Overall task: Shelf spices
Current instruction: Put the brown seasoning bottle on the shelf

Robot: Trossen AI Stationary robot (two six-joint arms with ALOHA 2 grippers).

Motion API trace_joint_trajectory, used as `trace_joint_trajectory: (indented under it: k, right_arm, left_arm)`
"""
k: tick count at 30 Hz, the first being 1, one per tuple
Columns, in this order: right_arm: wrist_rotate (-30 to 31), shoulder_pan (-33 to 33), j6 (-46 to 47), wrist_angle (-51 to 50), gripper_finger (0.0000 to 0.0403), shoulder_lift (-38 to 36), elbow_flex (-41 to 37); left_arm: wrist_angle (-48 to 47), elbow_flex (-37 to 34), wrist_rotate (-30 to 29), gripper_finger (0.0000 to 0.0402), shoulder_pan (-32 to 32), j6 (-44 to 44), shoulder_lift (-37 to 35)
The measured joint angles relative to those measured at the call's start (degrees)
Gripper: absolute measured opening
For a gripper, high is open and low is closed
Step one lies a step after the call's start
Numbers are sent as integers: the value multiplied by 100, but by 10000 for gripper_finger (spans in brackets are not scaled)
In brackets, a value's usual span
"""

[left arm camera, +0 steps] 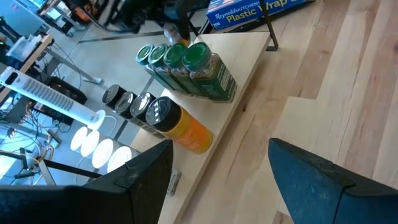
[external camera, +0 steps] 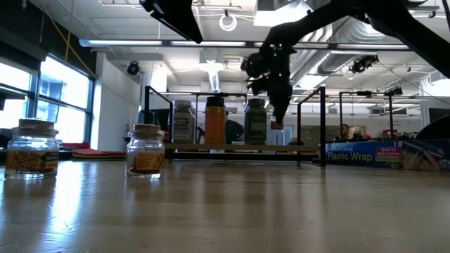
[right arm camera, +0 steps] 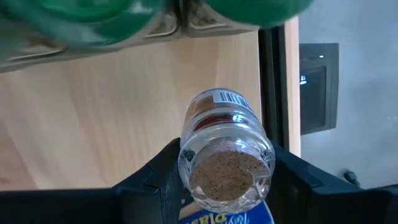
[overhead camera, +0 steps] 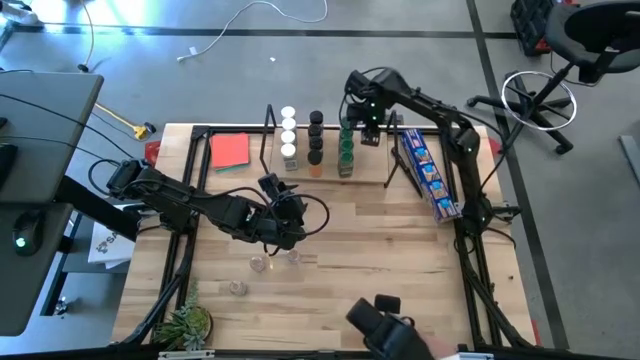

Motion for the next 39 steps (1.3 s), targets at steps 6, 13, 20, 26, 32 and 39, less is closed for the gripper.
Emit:
trace_joint_trajectory:
  k: [6,13,20,26,32,39]
  right_arm:
    - [-14,-111,-123,59,163,287,-22]
    - [-217,-180,-164,20,163,437,-22]
    - [-192,-181,-67,-21,192,445,-24]
    - [-169,-189,-11,-127,200,445,-24]
    - [-170,-213,88,-158,202,445,-24]
    - [-168,-217,51,-123,204,443,-24]
  left_arm:
    - [2,2,2,259,0,39,0]
    - [4,2,4,259,0,9,0]
    - [4,2,8,259,0,6,0]
    - [4,2,13,259,0,3,0]
    - [4,2,13,259,0,2,0]
    - [4,2,14,259,-17,1,0]
